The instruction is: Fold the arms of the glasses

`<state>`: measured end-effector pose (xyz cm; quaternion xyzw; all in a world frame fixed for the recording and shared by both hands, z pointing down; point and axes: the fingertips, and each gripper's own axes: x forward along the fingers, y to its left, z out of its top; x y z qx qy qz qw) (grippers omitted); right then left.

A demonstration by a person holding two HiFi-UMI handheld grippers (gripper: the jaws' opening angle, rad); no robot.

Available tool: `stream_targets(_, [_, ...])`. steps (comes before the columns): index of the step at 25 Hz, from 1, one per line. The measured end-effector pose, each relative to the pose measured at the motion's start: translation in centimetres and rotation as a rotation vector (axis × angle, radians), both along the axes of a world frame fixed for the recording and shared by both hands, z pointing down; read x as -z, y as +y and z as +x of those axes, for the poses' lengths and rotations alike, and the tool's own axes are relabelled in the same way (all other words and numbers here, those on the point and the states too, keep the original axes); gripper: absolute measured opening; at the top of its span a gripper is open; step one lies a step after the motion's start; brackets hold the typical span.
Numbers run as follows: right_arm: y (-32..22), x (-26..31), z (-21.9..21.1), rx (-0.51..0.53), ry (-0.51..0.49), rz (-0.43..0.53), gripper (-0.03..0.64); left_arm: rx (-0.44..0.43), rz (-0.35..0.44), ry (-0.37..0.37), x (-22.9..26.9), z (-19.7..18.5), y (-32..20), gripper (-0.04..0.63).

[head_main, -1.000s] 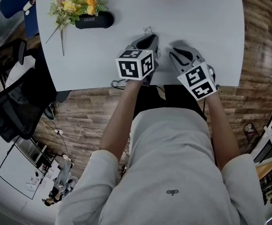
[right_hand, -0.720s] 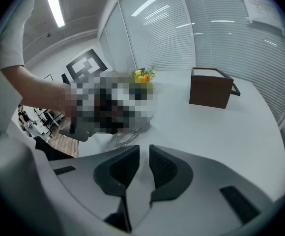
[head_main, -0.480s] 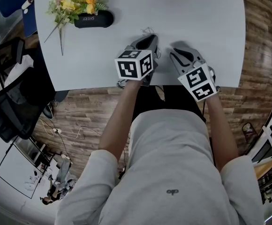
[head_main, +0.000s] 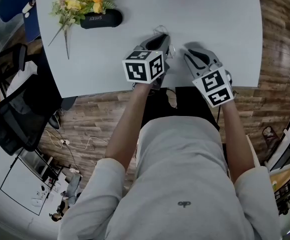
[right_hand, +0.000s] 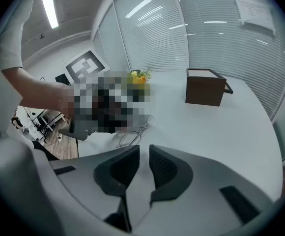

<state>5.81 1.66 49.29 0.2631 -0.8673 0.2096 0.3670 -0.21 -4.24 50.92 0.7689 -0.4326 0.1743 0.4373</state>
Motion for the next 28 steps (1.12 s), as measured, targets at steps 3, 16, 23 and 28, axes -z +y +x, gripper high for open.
stream_targets(3, [0.3,0.6,-0.1,-0.032,0.004,0.019,0.067,-0.025,0.015,0.003,0.8,-0.2,0.6,0.023])
stream_targets(16, [3.0,5.1,-1.5,-0.163,0.018,0.121,0.060,-0.126,0.103,0.027,5.7,-2.6,4.4,0.023])
stream_targets(23, [4.6,7.4,-2.0,-0.229,0.017,0.172,0.040,-0.193,0.172,0.020,8.2,-3.8,7.1,0.023])
stream_targets(28, [5.5,9.0,-2.7,-0.263,0.005,0.214,0.029,-0.245,0.230,0.005,10.0,-4.5,8.9,0.023])
